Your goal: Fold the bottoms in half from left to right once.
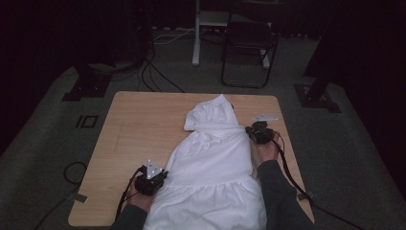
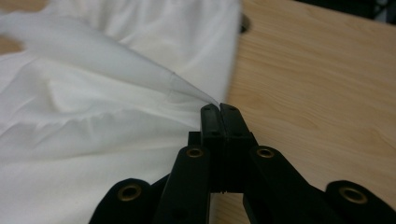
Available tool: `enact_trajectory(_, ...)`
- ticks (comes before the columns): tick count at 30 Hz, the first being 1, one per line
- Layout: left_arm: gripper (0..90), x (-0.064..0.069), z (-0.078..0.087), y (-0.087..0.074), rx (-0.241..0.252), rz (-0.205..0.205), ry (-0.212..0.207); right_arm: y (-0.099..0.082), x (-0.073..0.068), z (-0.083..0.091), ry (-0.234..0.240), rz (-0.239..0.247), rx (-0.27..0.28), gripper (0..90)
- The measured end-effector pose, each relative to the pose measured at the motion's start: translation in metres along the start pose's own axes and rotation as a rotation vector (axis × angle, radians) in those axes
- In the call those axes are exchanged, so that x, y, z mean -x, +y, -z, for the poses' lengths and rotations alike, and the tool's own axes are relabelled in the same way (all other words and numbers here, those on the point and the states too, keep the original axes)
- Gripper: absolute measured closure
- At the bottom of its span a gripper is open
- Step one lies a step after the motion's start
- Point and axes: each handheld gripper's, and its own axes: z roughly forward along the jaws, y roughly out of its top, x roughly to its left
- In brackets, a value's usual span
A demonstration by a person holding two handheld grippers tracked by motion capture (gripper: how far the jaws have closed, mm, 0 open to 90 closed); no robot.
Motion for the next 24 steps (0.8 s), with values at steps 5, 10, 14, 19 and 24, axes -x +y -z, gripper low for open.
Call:
enact_trajectory(5, 78.7, -0.004, 0.001, 0.001, -0.014, 0.034, -0.020, -0.025, 0.003, -0.029, 0.063, -0.002, -0.071, 88.4)
enact_trajectory(10, 60.9, -0.018, 0.009, 0.010, 0.000, 0.079, -0.050, -0.033, 0.003, -0.037, 0.075, -0.009, -0.090, 87.5)
enact_trajectory(14, 56.4, -0.030, 0.015, 0.050, 0.062, 0.063, -0.063, -0.030, 0.001, -0.037, 0.060, 0.010, -0.111, 86.6)
enact_trajectory(19, 49.8, -0.021, -0.014, 0.092, 0.081, 0.027, -0.062, -0.030, 0.000, -0.038, 0.055, -0.002, -0.107, 86.5)
enact_trajectory(24, 49.9, -0.003, -0.069, 0.101, 0.014, 0.009, -0.068, -0.030, -0.003, -0.037, 0.034, 0.007, -0.109, 86.6)
